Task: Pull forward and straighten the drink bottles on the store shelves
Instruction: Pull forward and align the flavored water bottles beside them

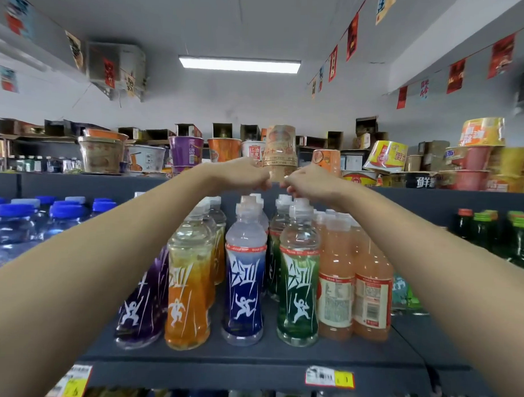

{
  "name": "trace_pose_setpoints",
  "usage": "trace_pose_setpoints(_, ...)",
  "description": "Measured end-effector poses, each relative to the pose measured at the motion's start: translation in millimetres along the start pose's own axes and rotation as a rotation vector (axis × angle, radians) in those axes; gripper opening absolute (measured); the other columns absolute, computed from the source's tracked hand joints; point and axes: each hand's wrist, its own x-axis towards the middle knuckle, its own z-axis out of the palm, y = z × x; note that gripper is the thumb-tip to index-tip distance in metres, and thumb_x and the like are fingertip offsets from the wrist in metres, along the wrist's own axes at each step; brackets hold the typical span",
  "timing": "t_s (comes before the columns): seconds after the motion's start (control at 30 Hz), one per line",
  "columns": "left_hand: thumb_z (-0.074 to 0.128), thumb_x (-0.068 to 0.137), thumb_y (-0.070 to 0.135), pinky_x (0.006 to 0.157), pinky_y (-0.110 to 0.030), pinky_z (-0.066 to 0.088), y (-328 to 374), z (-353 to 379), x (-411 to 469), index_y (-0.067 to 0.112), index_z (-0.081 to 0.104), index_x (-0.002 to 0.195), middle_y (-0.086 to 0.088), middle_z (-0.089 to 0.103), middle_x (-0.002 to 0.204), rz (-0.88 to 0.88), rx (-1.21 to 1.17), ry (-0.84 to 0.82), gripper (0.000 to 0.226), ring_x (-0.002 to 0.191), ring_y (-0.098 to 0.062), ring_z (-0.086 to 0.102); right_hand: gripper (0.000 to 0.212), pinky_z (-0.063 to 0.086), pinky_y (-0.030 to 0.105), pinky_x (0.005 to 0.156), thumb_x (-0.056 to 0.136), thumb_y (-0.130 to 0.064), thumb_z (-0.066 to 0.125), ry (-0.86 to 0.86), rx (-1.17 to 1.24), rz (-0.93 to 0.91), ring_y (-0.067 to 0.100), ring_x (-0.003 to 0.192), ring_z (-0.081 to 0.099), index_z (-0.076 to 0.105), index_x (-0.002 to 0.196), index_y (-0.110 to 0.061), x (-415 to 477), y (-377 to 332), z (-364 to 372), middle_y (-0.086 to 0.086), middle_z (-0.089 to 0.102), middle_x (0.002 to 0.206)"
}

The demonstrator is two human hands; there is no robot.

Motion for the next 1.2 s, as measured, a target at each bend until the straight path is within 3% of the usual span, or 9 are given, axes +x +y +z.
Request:
trace_pose_setpoints(0.17,0.051,0.1,0.029,0.081,-0.03,0.046,-9.6,4.9,29.1,0.009,0.055,0.135,-0.003,0.056,0.127,-0.163,0.192,-0.098,0.04,0.113,-0.021,0.056,0.031,0.045,0.025,0.06,0.098,-0.029,0.053,-0.045,0.01,0.096,0.009,0.092,0.06,0.064,0.123,-0.016,21.9,10.0,4.7,-0.005,0.064,0.102)
trace_pose_setpoints(0.23,0.055,0.098,0.031,0.078,-0.029,0.047,-13.1,6.2,37.3,0.009,0.058,0.132,-0.005,0.059,0.126,-0.18,0.236,-0.099,0.04,0.109,-0.02,0.059,0.031,0.053,0.027,0.058,0.096,-0.02,0.056,-0.034,-0.034,0.107,0.021,0.098,0.065,0.066,0.123,-0.009,27.0,11.7,5.5,0.008,0.068,0.113)
trace_pose_setpoints(0.3,0.058,0.097,0.031,0.077,-0.027,0.047,-16.2,7.1,44.1,0.011,0.061,0.131,-0.005,0.06,0.128,-0.177,0.238,-0.101,0.04,0.108,-0.019,0.061,0.033,0.059,0.035,0.071,0.094,-0.012,0.056,-0.037,-0.1,0.079,0.028,0.106,0.065,0.066,0.124,-0.003,30.8,13.2,4.4,0.016,0.066,0.124)
trace_pose_setpoints(0.4,0.062,0.097,0.028,0.076,-0.024,0.045,-20.0,6.1,49.3,0.018,0.065,0.131,0.002,0.059,0.134,-0.114,0.276,-0.096,0.035,0.107,-0.014,0.058,0.029,0.047,0.019,0.054,0.093,-0.01,0.061,-0.089,-0.201,0.054,0.007,0.086,0.06,0.069,0.121,-0.011,35.3,14.6,4.3,0.0,0.065,0.114)
trace_pose_setpoints(0.57,0.072,0.091,0.027,0.091,-0.029,0.048,-29.9,5.5,54.7,0.025,0.071,0.122,0.001,0.064,0.125,-0.03,0.434,-0.026,0.031,0.111,-0.019,0.059,0.024,0.049,0.027,0.072,0.087,-0.022,0.075,-0.034,-0.254,0.006,0.016,0.095,0.063,0.074,0.11,-0.015,43.3,22.7,10.4,0.001,0.069,0.11)
trace_pose_setpoints(0.8,0.07,0.092,0.014,0.064,-0.017,0.049,-30.7,-2.5,59.0,0.031,0.073,0.1,0.013,0.062,0.095,-0.026,0.441,-0.021,0.019,0.091,-0.009,0.065,0.021,0.052,0.025,0.064,0.08,-0.032,0.082,-0.029,-0.337,-0.024,0.013,0.084,0.066,0.078,0.092,-0.014,47.5,21.6,7.7,-0.003,0.072,0.094)
trace_pose_setpoints(1.03,0.057,0.092,-0.002,0.058,-0.015,0.047,-33.4,-10.4,57.1,0.026,0.072,0.093,0.009,0.064,0.096,-0.025,0.403,-0.078,0.031,0.087,-0.007,0.063,0.034,0.05,0.025,0.056,0.075,-0.05,0.082,-0.025,-0.476,-0.039,0.014,0.079,0.068,0.077,0.078,-0.016,51.5,19.7,2.9,-0.002,0.072,0.083)
trace_pose_setpoints(1.17,0.074,0.088,0.023,0.065,-0.019,0.047,-29.7,-7.4,57.6,0.025,0.072,0.098,0.005,0.068,0.105,-0.047,0.332,-0.106,0.01,0.095,-0.011,0.064,0.034,0.043,0.021,0.056,0.076,-0.055,0.079,-0.082,-0.462,-0.063,0.009,0.084,0.063,0.076,0.09,-0.024,47.9,21.6,0.3,-0.009,0.068,0.09)
trace_pose_setpoints(1.2,0.079,0.084,0.033,0.066,-0.021,0.049,-28.9,-5.0,59.7,0.025,0.073,0.1,0.005,0.069,0.105,-0.041,0.349,-0.097,0.019,0.095,-0.012,0.065,0.034,0.042,0.021,0.056,0.077,-0.054,0.079,-0.096,-0.455,-0.068,0.009,0.084,0.062,0.076,0.093,-0.024,46.8,22.2,0.3,-0.009,0.067,0.092)
